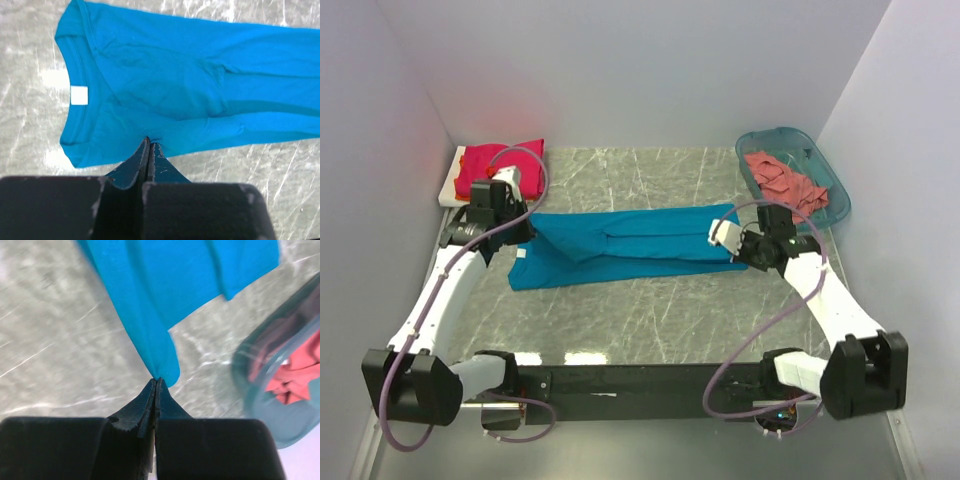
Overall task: Fold and stack the t-shirts
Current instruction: Fold the tshirt
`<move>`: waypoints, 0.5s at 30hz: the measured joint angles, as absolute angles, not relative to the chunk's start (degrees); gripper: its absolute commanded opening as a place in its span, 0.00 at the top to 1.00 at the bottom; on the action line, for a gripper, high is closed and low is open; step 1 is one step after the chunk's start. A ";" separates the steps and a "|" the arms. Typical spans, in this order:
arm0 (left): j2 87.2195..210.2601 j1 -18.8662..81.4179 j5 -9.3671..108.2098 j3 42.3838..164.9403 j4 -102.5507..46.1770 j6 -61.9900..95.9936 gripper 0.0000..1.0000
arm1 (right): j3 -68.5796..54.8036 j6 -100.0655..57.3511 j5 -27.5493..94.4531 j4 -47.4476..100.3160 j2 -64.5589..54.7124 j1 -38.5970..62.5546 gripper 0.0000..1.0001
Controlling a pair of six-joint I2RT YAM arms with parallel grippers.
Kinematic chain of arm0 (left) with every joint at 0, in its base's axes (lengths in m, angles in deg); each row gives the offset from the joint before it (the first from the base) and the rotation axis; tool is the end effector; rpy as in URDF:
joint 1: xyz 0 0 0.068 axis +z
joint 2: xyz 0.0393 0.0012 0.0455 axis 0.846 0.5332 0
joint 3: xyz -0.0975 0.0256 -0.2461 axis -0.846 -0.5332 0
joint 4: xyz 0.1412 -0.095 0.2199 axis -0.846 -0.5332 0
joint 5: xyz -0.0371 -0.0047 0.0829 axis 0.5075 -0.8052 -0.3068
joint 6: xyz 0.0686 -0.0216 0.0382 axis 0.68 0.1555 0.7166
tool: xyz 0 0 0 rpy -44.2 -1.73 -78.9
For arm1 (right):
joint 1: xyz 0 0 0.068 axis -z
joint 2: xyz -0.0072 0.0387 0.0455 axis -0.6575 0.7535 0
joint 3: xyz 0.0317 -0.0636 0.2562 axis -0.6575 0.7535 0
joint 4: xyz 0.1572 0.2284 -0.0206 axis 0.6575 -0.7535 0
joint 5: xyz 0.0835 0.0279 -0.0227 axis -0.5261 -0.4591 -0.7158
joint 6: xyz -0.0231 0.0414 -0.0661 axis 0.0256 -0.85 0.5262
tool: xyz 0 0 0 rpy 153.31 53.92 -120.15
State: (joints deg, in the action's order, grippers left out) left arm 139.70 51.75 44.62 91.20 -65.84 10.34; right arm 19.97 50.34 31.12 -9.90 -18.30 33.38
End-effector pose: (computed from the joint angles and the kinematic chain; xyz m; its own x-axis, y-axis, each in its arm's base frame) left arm 0.2898 -0.0349 0.2808 -0.6813 -0.2422 -0.6908 -0.0673 0.9604 -0.2703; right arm 0.2669 0.0485 0.2039 -0.1410 -0.9191 -0.3680 -0.8397 0.3079 -0.4473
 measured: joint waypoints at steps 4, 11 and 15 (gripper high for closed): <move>137.54 51.75 45.02 89.25 -67.24 9.80 1.00 | 24.26 50.30 30.79 -11.45 -23.59 33.60 1.00; 133.21 51.75 45.61 88.81 -69.40 9.34 0.99 | 28.28 50.25 30.44 -13.53 -29.76 34.19 1.00; 130.85 51.75 46.44 88.81 -70.76 9.18 1.00 | 28.41 50.25 29.98 -14.55 -32.12 34.69 1.00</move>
State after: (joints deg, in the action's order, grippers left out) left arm 130.85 51.75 46.44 88.81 -70.76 9.18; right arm 28.41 50.25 29.98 -14.55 -32.12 34.69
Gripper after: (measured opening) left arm 0.012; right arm 0.007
